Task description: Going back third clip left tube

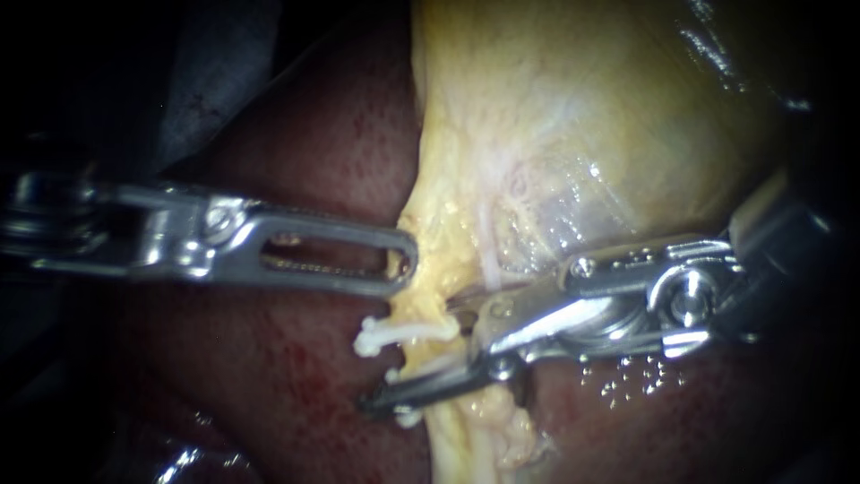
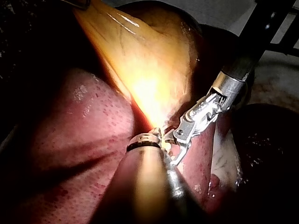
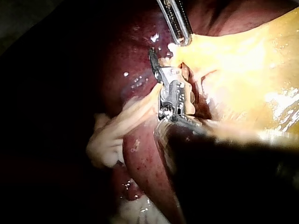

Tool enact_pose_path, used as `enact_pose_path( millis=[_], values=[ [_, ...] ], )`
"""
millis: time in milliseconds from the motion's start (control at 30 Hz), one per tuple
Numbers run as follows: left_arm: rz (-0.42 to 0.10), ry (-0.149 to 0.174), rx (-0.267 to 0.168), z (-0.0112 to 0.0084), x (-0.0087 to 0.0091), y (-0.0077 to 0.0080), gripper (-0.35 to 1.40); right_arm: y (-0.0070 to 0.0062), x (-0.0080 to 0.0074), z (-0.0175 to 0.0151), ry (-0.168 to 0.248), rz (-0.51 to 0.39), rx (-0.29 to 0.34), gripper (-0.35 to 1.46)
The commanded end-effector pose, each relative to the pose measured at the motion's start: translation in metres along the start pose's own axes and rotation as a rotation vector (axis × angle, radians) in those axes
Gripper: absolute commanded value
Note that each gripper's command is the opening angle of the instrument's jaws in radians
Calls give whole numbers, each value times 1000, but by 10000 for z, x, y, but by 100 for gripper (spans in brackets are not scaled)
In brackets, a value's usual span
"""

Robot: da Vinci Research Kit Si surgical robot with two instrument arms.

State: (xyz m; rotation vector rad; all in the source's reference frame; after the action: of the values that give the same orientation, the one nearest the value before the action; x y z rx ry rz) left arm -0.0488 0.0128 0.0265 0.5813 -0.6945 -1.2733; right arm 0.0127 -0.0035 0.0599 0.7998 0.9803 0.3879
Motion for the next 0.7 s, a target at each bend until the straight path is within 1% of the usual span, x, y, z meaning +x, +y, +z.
enact_pose_path(
  millis=[33,367,600,700],
  values=[
    [0,0,0,0,0,0,-35,0,0,0,0,-5,0,53],
    [0,0,0,0,0,0,-35,1,0,-6,2,-34,-4,53],
    [0,0,0,0,0,0,-35,7,-5,-24,15,-39,-27,55],
    [0,0,0,0,0,0,-35,7,-6,-34,17,-39,-29,55]
  ],
)
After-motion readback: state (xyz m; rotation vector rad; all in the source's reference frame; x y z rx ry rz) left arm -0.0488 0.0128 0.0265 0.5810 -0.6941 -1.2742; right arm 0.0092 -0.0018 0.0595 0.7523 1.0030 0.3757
